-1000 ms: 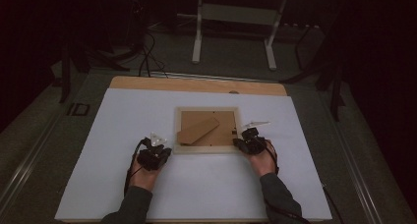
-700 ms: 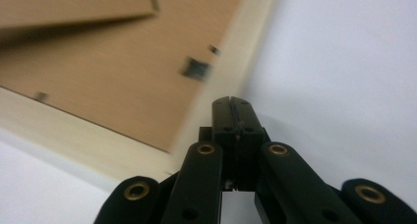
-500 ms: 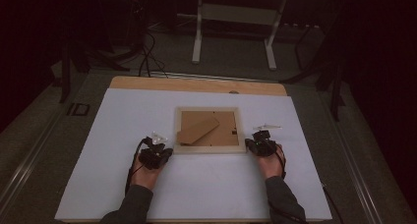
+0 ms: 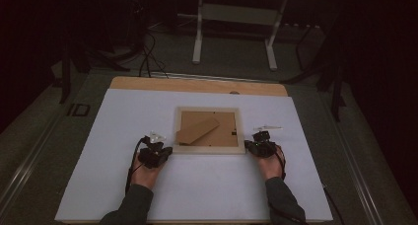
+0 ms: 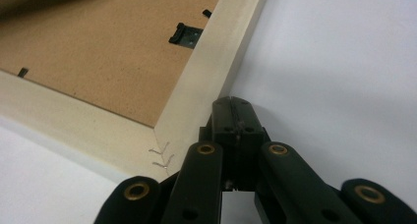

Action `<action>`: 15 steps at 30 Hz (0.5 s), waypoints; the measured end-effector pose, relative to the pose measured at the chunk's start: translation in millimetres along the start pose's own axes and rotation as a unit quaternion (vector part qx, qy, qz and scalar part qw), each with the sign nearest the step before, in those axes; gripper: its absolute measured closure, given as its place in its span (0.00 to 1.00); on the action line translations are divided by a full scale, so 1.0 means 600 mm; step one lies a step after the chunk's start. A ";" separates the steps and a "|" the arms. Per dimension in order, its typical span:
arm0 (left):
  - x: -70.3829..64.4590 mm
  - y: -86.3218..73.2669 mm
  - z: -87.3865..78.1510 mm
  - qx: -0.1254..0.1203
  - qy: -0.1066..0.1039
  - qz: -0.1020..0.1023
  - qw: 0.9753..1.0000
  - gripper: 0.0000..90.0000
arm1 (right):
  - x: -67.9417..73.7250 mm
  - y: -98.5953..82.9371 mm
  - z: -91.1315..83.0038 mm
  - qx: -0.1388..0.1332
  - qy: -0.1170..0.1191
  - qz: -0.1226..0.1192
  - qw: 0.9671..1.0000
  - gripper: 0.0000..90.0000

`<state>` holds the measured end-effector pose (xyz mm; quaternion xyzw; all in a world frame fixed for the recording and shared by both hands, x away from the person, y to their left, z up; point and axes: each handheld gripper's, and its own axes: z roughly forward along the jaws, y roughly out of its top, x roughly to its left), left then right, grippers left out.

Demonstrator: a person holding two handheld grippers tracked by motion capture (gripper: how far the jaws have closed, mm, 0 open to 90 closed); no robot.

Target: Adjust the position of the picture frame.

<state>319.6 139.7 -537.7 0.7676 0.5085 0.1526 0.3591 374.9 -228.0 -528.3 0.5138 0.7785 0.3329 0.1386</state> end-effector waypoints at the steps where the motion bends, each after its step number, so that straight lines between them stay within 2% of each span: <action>1: 0.002 0.005 0.001 0.001 0.004 0.006 1.000 0.98 | 0.000 0.000 0.000 0.001 0.001 -0.001 1.000 1.00; 3: 0.004 0.011 0.002 -0.006 0.001 0.002 1.000 0.97 | 0.000 0.000 0.000 0.001 0.002 -0.002 1.000 1.00; 7: 0.007 0.020 0.016 -0.001 0.016 -0.006 1.000 0.99 | -0.001 0.002 0.001 0.005 0.002 -0.002 1.000 1.00; 9: 0.014 0.021 0.020 -0.005 0.005 -0.026 1.000 0.99 | 0.001 0.001 0.001 0.001 -0.001 0.001 1.000 1.00; 15: 0.016 0.029 0.020 0.017 -0.002 -0.036 0.999 1.00 | 0.003 0.000 0.001 0.000 -0.005 0.007 1.000 1.00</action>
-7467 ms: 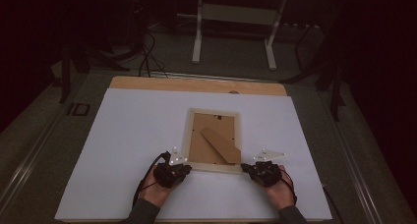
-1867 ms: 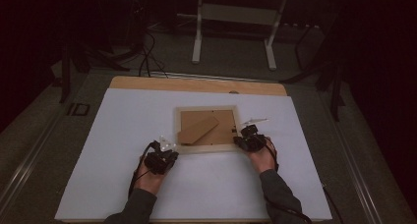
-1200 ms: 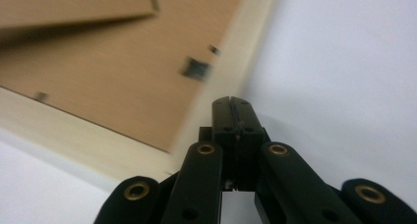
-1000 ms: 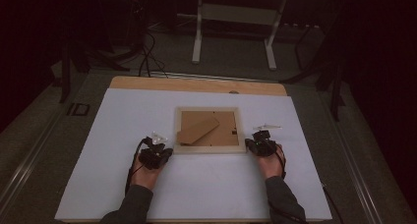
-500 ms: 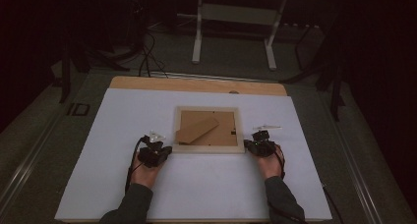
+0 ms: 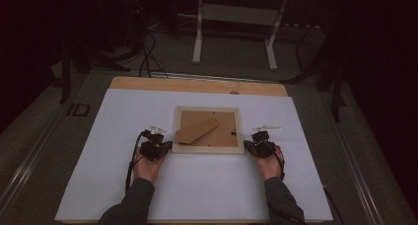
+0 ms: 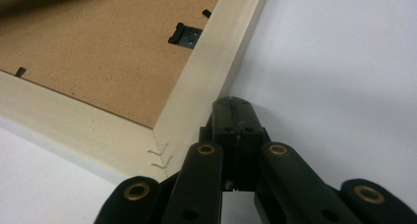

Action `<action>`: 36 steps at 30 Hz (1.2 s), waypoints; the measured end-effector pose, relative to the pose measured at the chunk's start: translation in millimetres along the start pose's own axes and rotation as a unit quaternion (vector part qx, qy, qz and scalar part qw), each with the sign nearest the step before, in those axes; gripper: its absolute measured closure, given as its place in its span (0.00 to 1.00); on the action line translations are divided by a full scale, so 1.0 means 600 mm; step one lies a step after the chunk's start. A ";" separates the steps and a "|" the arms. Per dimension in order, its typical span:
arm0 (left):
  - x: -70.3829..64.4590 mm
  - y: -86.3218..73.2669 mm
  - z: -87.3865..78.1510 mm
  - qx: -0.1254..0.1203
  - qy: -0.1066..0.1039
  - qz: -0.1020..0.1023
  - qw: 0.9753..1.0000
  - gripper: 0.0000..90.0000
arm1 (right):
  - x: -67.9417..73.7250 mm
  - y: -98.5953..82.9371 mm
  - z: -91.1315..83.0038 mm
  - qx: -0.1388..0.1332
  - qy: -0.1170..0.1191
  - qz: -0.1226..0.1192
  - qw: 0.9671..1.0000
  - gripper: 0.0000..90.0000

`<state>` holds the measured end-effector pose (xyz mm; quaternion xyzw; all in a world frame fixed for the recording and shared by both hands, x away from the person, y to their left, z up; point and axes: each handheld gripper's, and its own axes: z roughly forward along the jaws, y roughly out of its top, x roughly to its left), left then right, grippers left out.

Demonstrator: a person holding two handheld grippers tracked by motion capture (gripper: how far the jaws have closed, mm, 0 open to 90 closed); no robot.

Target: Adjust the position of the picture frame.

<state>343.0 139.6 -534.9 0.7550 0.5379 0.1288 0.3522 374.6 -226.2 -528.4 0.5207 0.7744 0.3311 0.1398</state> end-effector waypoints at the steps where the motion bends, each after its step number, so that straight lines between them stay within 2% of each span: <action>1: -0.001 0.000 -0.001 0.003 0.002 0.002 1.000 1.00 | 0.001 0.000 0.000 -0.001 -0.001 0.001 1.000 1.00; 4: -0.002 -0.002 -0.005 0.009 -0.002 0.007 1.000 1.00 | 0.003 -0.004 -0.002 -0.004 -0.003 -0.002 1.000 1.00; 11: -0.009 -0.012 -0.011 0.009 -0.011 0.005 1.000 1.00 | 0.003 -0.009 -0.008 -0.001 0.001 -0.017 1.000 1.00; 14: -0.024 -0.017 -0.012 0.011 -0.019 0.016 1.000 1.00 | -0.007 -0.008 -0.009 -0.001 -0.003 -0.007 1.000 1.00; 17: -0.034 -0.019 -0.013 0.012 -0.010 0.019 1.000 1.00 | -0.017 -0.007 -0.009 -0.003 0.001 0.007 1.000 1.00; 19: -0.032 -0.021 -0.015 0.013 -0.018 0.015 1.000 1.00 | -0.015 -0.008 -0.009 -0.004 -0.004 0.006 1.000 1.00; 21: -0.028 -0.023 -0.018 0.015 -0.016 0.013 1.000 1.00 | -0.012 -0.009 -0.010 -0.003 -0.004 0.000 1.000 1.00; 23: -0.022 -0.023 -0.022 0.017 -0.010 0.009 1.000 1.00 | -0.006 -0.011 -0.012 0.000 0.003 -0.008 1.000 1.00; 26: -0.012 -0.024 -0.027 0.022 -0.015 0.008 1.000 1.00 | 0.005 -0.017 -0.014 -0.001 0.008 -0.017 1.000 1.00; 35: -0.006 -0.027 -0.029 0.020 -0.021 0.014 0.999 1.00 | 0.011 -0.029 -0.021 -0.004 0.018 -0.013 1.000 1.00; 36: -0.004 -0.026 -0.029 0.018 -0.020 0.009 1.000 1.00 | 0.012 -0.029 -0.021 -0.005 0.019 -0.014 1.000 1.00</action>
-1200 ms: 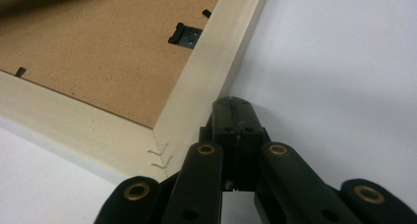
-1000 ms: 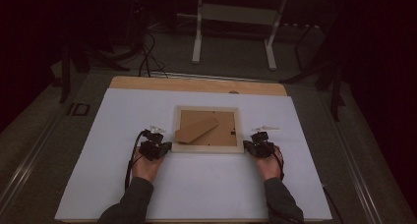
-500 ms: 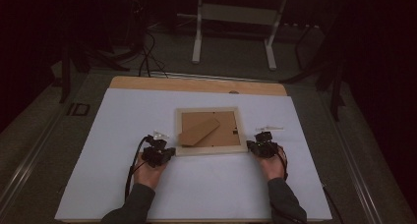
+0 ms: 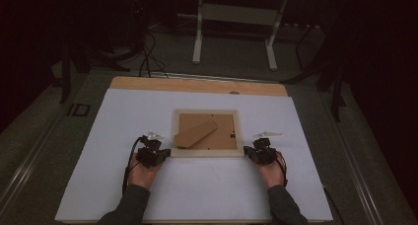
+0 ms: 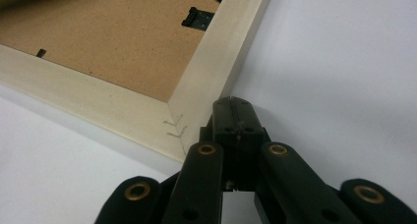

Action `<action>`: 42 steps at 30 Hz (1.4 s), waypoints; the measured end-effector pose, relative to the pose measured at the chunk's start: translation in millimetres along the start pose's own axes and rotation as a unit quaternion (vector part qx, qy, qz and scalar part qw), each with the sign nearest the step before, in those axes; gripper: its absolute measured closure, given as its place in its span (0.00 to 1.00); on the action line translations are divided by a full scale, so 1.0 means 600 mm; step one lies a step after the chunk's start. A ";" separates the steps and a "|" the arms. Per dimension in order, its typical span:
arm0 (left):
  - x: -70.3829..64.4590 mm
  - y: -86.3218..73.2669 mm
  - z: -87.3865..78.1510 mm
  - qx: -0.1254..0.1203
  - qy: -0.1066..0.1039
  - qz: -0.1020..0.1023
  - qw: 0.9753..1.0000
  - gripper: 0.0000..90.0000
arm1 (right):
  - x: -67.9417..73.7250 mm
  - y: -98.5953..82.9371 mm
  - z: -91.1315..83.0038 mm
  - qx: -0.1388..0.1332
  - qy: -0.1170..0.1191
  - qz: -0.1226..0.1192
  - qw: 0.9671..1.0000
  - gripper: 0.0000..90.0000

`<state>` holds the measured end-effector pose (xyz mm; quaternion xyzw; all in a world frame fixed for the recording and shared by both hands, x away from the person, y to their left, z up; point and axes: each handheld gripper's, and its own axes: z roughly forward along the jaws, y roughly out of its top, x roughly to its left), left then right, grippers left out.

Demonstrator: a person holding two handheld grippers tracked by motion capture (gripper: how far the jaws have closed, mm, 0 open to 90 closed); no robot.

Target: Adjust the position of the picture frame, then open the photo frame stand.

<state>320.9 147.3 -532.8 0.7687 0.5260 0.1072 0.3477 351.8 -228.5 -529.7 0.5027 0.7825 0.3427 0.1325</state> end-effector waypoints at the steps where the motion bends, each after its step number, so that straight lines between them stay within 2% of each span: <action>1: 0.000 0.000 0.000 0.000 0.000 0.000 1.000 1.00 | 0.000 0.000 0.000 0.000 0.000 0.000 1.000 1.00; 3: 0.008 0.000 0.000 -0.002 -0.004 -0.010 1.000 1.00 | 0.007 -0.004 -0.001 -0.002 0.002 -0.003 1.000 1.00; 8: 0.009 0.000 -0.001 -0.003 -0.003 -0.007 1.000 1.00 | 0.012 -0.011 -0.006 -0.003 0.005 -0.013 1.000 1.00; 14: 0.006 -0.003 -0.001 -0.009 0.006 0.000 1.000 1.00 | 0.012 -0.025 -0.009 -0.026 0.009 -0.004 1.000 1.00; 16: 0.007 -0.004 -0.003 -0.013 0.011 -0.002 1.000 0.95 | 0.013 -0.027 -0.011 -0.029 0.009 -0.010 0.999 1.00; 20: 0.011 -0.004 -0.010 -0.026 0.023 -0.009 0.999 0.92 | 0.013 -0.026 -0.021 -0.042 -0.006 -0.018 0.999 1.00; 24: 0.015 -0.003 -0.022 -0.038 0.033 -0.014 0.999 0.88 | -0.001 -0.027 -0.035 -0.053 -0.013 -0.007 0.998 0.98; 27: 0.017 -0.001 -0.034 -0.046 0.022 -0.028 0.998 0.83 | -0.013 -0.029 -0.043 -0.061 -0.021 0.006 0.998 0.93; 29: 0.017 0.000 -0.044 -0.055 0.022 -0.027 0.998 0.82 | -0.018 -0.030 -0.047 -0.065 -0.023 0.014 0.998 0.93; 33: 0.019 0.003 -0.054 -0.068 0.018 -0.027 0.997 0.79 | -0.021 -0.030 -0.053 -0.070 -0.022 0.015 0.997 0.92; 37: 0.021 0.007 -0.058 -0.072 0.013 -0.027 0.997 0.72 | -0.021 -0.030 -0.053 -0.072 -0.019 0.011 0.997 0.89; 39: 0.022 0.009 -0.063 -0.073 -0.011 -0.033 0.997 0.72 | -0.021 -0.029 -0.050 -0.068 -0.015 0.005 0.998 0.86; 42: 0.018 0.014 -0.070 -0.080 -0.019 -0.032 0.996 0.70 | -0.020 -0.029 -0.047 -0.065 -0.008 0.003 0.998 0.80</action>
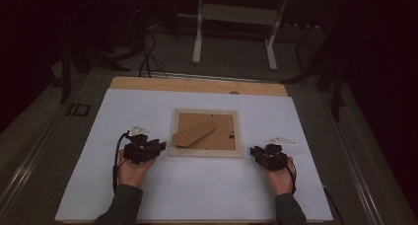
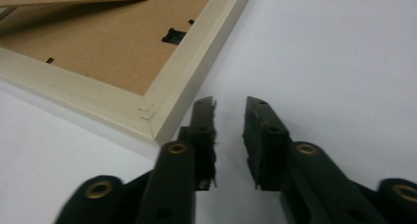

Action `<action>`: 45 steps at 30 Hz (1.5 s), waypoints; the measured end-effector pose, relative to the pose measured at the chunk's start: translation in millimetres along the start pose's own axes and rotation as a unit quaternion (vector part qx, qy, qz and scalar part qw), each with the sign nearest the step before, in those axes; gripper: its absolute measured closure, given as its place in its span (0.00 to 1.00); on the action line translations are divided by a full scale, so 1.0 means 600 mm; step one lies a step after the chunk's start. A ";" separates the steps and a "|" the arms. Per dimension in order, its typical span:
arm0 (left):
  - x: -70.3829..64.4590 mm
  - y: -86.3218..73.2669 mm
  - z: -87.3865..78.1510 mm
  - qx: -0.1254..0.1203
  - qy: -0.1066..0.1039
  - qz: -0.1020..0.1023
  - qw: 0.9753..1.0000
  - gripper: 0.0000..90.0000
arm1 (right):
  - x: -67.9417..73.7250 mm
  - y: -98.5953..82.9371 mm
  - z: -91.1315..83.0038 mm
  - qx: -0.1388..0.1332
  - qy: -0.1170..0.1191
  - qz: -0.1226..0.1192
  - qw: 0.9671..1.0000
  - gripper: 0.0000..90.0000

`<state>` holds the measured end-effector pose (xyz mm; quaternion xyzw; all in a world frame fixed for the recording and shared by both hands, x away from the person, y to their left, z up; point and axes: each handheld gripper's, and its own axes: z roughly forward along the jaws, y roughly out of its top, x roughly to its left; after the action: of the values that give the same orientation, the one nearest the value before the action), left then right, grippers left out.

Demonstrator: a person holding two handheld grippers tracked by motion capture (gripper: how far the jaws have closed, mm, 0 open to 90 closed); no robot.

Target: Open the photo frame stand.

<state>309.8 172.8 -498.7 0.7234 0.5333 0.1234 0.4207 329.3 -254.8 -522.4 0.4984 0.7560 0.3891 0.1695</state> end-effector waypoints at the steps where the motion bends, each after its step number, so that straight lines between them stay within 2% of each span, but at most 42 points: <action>1: -0.001 0.003 -0.002 -0.003 -0.002 0.000 1.000 0.69 | 0.000 0.000 0.000 0.002 0.004 0.000 1.000 0.78; 5: -0.007 0.011 -0.010 -0.010 -0.006 0.004 1.000 0.65 | 0.002 0.003 0.001 0.002 0.021 -0.010 1.000 0.70; 7: -0.009 0.017 -0.012 -0.011 -0.011 0.006 1.000 0.65 | 0.004 0.007 0.001 0.004 0.021 -0.021 1.000 0.67; 12: -0.021 0.039 -0.014 -0.019 -0.030 0.026 0.999 0.65 | 0.006 0.011 -0.003 -0.005 0.024 -0.025 0.999 0.67; 17: -0.039 0.066 0.002 -0.003 -0.050 0.059 0.997 0.67 | 0.004 0.009 -0.004 -0.002 0.026 -0.022 0.999 0.63; 20: -0.042 0.083 0.012 0.003 -0.063 0.056 0.996 0.65 | 0.004 0.008 -0.005 -0.004 0.028 -0.022 0.999 0.60; 24: -0.048 0.101 0.029 0.020 -0.073 0.061 0.995 0.61 | 0.004 0.005 -0.003 -0.002 0.032 -0.019 0.999 0.58; 27: -0.050 0.113 0.043 0.027 -0.074 0.075 0.994 0.59 | 0.005 0.004 0.001 0.003 0.032 -0.021 0.999 0.58; 29: -0.047 0.120 0.055 0.041 -0.082 0.079 0.993 0.57 | 0.006 0.004 0.001 0.003 0.033 -0.023 0.999 0.58; 32: -0.042 0.129 0.074 0.060 -0.093 0.079 0.991 0.55 | 0.005 0.005 -0.001 0.001 0.034 -0.021 0.999 0.58; 34: -0.043 0.132 0.084 0.066 -0.092 0.081 0.990 0.54 | 0.003 0.004 -0.001 0.001 0.035 -0.017 0.999 0.57; 38: -0.045 0.135 0.112 0.099 -0.098 0.094 0.986 0.51 | 0.001 0.002 0.001 0.006 0.036 -0.013 0.999 0.56; 39: -0.045 0.135 0.112 0.099 -0.098 0.094 0.986 0.50 | 0.001 0.002 0.001 0.006 0.036 -0.013 0.999 0.56; 40: -0.045 0.136 0.125 0.120 -0.098 0.096 0.983 0.50 | 0.000 0.002 0.001 0.006 0.036 -0.013 0.999 0.56; 41: -0.044 0.137 0.130 0.125 -0.095 0.097 0.983 0.45 | 0.001 0.002 0.000 0.005 0.037 -0.014 0.999 0.56; 45: -0.042 0.139 0.142 0.131 -0.097 0.099 0.982 0.38 | 0.001 0.003 0.000 0.004 0.038 -0.013 0.999 0.56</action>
<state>409.1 103.7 -482.6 0.8299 0.4276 0.0230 0.3576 330.2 -253.8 -521.1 0.4736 0.7701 0.4026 0.1434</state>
